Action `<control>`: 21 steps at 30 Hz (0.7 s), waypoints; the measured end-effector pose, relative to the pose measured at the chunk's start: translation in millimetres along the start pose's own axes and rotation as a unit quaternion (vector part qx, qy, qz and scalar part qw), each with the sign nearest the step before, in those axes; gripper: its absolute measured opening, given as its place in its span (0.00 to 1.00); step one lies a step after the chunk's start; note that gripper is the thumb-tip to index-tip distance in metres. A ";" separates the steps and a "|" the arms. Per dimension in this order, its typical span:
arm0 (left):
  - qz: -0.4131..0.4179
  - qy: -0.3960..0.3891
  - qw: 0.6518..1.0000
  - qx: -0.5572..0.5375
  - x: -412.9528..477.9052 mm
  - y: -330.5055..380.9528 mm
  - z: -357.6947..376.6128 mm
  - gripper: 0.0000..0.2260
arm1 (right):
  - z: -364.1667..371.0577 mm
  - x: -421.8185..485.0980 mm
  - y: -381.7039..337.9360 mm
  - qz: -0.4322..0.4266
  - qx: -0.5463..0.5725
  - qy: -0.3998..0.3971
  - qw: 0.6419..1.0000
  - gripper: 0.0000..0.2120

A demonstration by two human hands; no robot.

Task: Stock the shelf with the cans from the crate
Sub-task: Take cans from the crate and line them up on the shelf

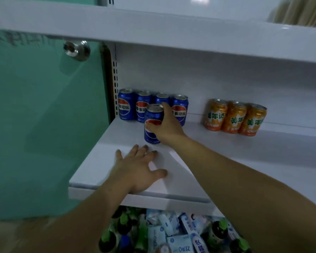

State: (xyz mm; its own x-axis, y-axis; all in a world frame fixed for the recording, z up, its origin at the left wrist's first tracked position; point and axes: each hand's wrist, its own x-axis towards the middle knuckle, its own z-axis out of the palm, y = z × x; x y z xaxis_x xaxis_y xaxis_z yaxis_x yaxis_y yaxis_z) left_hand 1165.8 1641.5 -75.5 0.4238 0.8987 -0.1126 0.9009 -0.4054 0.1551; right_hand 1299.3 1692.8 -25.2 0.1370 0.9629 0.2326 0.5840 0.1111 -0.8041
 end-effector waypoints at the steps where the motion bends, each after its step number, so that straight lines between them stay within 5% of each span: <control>1: 0.002 0.000 1.000 0.000 0.6 -0.6 0.6 0.36 | 8.4 6.8 -3.2 -0.004 0.007 -0.012 1.000 0.39; 6: 0.010 -0.011 1.000 0.009 4.1 -3.7 1.6 0.37 | 44.8 32.0 -20.9 -0.048 0.030 -0.046 0.997 0.33; 10: 0.021 0.006 1.000 0.010 3.8 -6.4 4.4 0.37 | 63.6 46.3 -29.0 -0.052 0.022 -0.067 0.996 0.38; 21: 0.032 0.034 0.999 0.015 1.9 -7.7 6.3 0.36 | 87.4 69.8 -28.6 -0.061 -0.009 -0.022 0.998 0.34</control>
State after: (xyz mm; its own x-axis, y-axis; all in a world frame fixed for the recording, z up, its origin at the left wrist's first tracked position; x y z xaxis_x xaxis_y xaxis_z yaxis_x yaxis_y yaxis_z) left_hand 1160.3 1645.3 -83.1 0.4735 0.8800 -0.0367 0.8755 -0.4656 0.1293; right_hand 1222.2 1778.4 -33.8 0.0293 0.9522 0.3041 0.6085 0.2243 -0.7612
